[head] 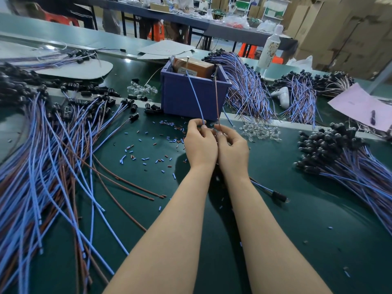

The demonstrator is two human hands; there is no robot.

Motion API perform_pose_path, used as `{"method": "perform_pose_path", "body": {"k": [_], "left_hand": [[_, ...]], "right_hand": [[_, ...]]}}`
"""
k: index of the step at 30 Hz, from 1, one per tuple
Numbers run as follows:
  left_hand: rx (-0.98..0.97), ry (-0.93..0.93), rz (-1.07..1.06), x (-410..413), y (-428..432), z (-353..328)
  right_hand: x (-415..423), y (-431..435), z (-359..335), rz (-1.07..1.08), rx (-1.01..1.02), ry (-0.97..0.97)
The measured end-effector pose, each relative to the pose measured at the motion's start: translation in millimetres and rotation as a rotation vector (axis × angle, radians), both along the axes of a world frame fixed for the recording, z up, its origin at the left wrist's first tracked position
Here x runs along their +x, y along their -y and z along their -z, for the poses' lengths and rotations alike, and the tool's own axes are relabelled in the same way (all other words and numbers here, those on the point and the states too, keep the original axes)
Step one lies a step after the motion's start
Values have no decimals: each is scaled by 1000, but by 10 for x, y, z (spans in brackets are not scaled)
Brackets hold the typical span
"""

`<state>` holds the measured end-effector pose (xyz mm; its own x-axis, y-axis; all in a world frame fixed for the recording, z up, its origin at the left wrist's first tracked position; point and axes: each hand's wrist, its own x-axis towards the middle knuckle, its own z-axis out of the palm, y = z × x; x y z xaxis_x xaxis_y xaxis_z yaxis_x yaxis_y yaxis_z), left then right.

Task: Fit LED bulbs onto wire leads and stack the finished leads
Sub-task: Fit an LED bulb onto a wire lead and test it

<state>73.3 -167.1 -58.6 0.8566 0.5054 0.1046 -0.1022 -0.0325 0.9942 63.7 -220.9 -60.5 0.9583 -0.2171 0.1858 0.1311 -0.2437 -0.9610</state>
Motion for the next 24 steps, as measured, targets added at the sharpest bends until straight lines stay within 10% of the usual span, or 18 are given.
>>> {"method": "perform_pose_path", "body": {"k": [24], "left_hand": [[-48, -8, 28, 9, -22, -9]], "right_hand": [[22, 9, 34, -25, 42, -3]]}}
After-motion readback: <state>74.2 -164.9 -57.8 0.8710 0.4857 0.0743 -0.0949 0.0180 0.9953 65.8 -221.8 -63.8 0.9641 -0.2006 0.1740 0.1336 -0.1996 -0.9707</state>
